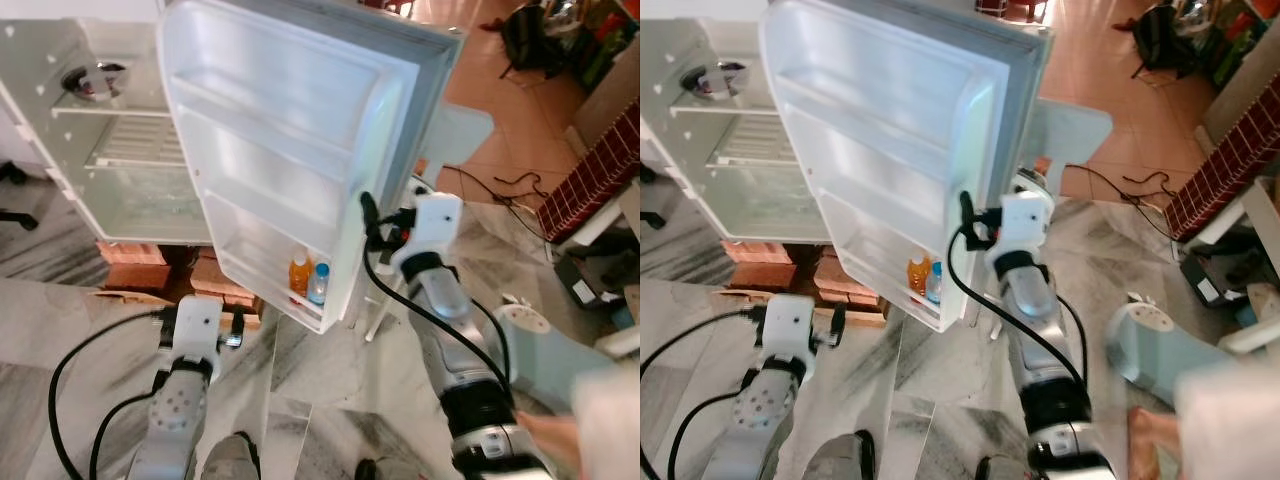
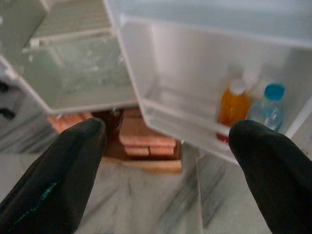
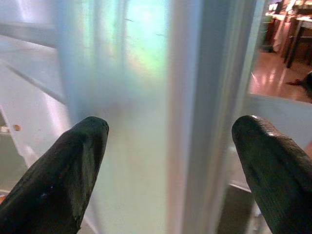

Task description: Restocking fridge

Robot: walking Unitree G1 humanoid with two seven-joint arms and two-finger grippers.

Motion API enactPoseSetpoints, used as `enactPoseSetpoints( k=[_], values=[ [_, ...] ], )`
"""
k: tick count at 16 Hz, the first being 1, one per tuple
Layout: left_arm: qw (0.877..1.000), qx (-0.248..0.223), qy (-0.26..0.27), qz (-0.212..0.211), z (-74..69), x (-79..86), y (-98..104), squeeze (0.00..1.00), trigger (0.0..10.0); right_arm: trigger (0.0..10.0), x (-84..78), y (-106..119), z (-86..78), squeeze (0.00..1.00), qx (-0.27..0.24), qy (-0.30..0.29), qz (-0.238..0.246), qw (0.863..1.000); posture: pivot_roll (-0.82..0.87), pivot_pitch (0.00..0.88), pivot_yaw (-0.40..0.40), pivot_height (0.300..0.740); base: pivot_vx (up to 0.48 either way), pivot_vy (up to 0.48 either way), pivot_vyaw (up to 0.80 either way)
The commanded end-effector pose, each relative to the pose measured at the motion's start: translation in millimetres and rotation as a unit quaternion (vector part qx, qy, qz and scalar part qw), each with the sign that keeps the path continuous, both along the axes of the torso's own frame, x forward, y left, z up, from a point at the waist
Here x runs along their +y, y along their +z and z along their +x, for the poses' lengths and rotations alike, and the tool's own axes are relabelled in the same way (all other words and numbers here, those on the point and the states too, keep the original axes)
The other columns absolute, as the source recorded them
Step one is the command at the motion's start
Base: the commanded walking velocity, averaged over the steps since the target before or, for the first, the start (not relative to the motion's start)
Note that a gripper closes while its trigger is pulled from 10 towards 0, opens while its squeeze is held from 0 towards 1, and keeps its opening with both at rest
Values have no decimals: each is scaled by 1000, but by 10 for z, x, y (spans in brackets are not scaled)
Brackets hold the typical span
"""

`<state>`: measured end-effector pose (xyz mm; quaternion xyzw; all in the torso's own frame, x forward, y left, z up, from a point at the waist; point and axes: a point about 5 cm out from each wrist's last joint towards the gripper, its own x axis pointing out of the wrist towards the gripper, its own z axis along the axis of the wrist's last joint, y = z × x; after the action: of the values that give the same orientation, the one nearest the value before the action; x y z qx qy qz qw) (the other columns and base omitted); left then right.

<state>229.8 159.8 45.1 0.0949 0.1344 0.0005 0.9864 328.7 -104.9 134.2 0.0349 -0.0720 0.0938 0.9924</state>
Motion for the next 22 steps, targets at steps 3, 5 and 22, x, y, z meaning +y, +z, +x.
enactPoseSetpoints(
  k=[3, 5, 22],
  values=[
    [1000, 25, -8, 1, -36, -15, -50, 0, 10000, 10000, 197, 71, 130, 0, 19, 38, 60, 997, 166, 113, -59, 740, 0, 0, 0],
    [999, 31, -14, 2, -33, -26, -52, 0, 10000, 10000, 406, 137, 138, 0, 22, 99, 97, 990, 166, 111, -58, 740, 0, 0, 0],
    [999, 37, -8, 11, -118, 64, -32, 0, 10000, 10000, -346, -441, -240, 0, 165, 102, -66, 979, 177, 142, -50, 740, 0, 0, 0]
  ],
)
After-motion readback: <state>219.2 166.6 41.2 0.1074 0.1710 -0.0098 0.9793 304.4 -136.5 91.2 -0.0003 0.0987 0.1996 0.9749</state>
